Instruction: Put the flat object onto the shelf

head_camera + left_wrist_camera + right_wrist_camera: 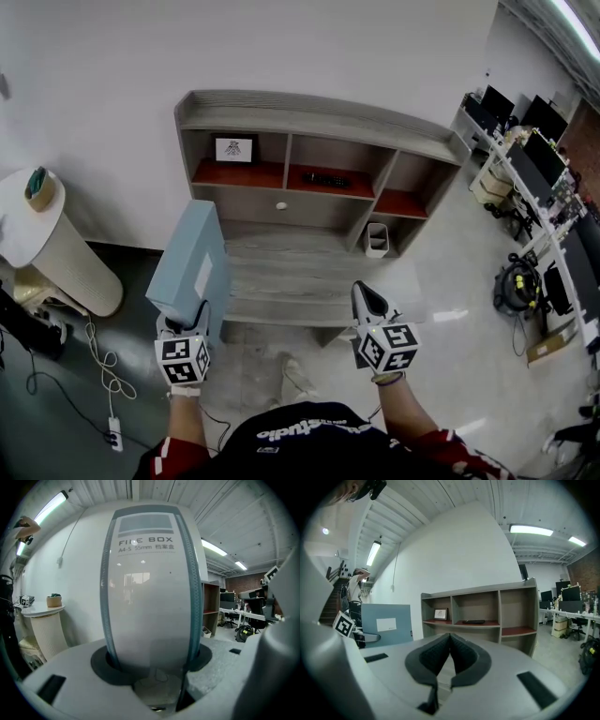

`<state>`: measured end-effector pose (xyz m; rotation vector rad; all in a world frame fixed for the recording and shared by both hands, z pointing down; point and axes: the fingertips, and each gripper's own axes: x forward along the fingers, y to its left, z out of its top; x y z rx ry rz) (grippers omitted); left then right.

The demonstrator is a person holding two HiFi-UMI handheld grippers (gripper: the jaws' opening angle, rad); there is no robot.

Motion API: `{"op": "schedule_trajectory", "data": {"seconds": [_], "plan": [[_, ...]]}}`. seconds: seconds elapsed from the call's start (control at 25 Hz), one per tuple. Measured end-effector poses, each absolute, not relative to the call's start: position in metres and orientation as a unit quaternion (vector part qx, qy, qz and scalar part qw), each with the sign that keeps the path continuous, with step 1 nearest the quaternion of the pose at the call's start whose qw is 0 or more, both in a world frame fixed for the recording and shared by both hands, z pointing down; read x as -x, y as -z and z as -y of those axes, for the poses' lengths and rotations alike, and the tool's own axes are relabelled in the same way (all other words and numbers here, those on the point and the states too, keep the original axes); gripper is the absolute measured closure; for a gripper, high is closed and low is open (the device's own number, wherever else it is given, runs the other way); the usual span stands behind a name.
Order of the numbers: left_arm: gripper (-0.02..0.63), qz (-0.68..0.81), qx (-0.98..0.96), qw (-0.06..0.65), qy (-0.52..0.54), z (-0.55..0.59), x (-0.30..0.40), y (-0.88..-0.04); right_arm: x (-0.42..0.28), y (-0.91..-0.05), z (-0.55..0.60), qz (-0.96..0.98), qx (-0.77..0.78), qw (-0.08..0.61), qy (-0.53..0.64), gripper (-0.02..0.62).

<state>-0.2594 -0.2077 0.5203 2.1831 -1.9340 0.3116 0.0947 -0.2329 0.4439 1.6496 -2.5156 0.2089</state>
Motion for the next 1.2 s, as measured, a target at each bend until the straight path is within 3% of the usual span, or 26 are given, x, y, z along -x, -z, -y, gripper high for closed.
{"op": "schedule_trajectory", "data": {"seconds": [1.2], "plan": [[0.342,0.690,-0.703,0.101,-0.143,0.334,0.265,-0.602,-0.057,-0.464,0.376,0.876,-0.471,0.052,-0.090,0.597]]}}
